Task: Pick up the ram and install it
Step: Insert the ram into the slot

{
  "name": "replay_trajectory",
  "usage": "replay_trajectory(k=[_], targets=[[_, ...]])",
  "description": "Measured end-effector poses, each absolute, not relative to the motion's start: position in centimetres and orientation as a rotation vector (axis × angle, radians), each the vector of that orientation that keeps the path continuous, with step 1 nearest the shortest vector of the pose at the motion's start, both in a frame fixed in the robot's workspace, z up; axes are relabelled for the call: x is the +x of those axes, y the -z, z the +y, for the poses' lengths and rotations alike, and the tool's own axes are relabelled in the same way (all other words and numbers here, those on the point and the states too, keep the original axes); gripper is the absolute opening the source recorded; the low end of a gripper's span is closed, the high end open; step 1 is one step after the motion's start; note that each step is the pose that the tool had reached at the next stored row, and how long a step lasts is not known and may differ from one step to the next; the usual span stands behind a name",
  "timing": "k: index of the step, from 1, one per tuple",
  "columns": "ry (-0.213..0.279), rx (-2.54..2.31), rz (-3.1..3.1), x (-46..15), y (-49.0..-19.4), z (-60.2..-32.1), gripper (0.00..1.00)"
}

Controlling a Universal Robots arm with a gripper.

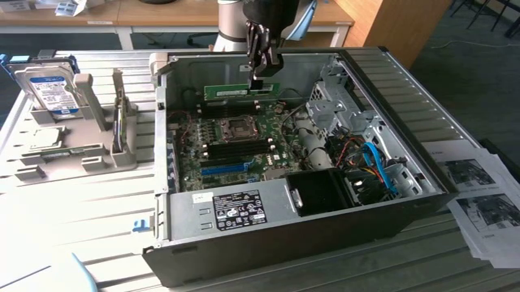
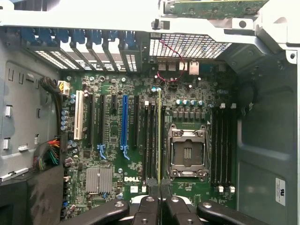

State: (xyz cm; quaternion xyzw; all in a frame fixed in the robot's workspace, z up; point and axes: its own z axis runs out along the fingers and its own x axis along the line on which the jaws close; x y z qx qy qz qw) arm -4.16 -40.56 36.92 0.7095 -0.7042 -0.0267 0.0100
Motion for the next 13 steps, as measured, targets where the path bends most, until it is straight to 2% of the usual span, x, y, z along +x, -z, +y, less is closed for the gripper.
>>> replay_trajectory(k=[13], targets=[[0.083,2.215,-2.198,-4.16,-36.07,-40.56,0.11]])
